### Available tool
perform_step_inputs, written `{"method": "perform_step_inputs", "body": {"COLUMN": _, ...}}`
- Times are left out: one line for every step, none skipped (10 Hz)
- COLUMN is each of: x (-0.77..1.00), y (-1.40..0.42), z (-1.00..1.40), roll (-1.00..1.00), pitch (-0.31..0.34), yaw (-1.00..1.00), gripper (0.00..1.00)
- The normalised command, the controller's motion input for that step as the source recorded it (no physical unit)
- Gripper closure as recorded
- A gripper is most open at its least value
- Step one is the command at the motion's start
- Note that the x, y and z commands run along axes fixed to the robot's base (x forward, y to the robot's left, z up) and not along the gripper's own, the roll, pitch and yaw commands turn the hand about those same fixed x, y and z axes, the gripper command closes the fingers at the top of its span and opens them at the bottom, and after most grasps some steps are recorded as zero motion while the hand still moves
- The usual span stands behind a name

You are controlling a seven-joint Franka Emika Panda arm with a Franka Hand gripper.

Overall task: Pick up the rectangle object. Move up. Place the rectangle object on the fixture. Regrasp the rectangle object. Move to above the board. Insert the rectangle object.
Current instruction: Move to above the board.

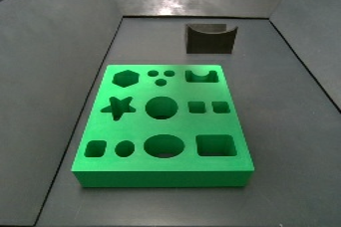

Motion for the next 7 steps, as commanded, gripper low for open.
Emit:
{"method": "perform_step_inputs", "body": {"x": -0.32, "y": -0.27, "z": 0.03, "roll": -1.0, "pitch": 0.015, "yaw": -0.18, "gripper": 1.0}}
{"method": "perform_step_inputs", "body": {"x": -0.18, "y": -0.14, "z": 0.02, "roll": -1.0, "pitch": 0.02, "yaw": -0.17, "gripper": 1.0}}
{"method": "perform_step_inputs", "body": {"x": -0.12, "y": -0.06, "z": 0.01, "roll": -1.0, "pitch": 0.023, "yaw": -0.15, "gripper": 1.0}}
{"method": "perform_step_inputs", "body": {"x": -0.1, "y": -0.04, "z": 0.01, "roll": -0.96, "pitch": 0.01, "yaw": -0.14, "gripper": 1.0}}
{"method": "perform_step_inputs", "body": {"x": -0.08, "y": 0.01, "z": 0.0, "roll": -0.57, "pitch": -0.011, "yaw": -0.06, "gripper": 1.0}}
{"method": "perform_step_inputs", "body": {"x": -0.07, "y": 0.02, "z": 0.0, "roll": -0.42, "pitch": -0.023, "yaw": -0.04, "gripper": 1.0}}
{"method": "perform_step_inputs", "body": {"x": -0.05, "y": 0.01, "z": 0.0, "roll": -0.24, "pitch": -0.027, "yaw": -0.02, "gripper": 1.0}}
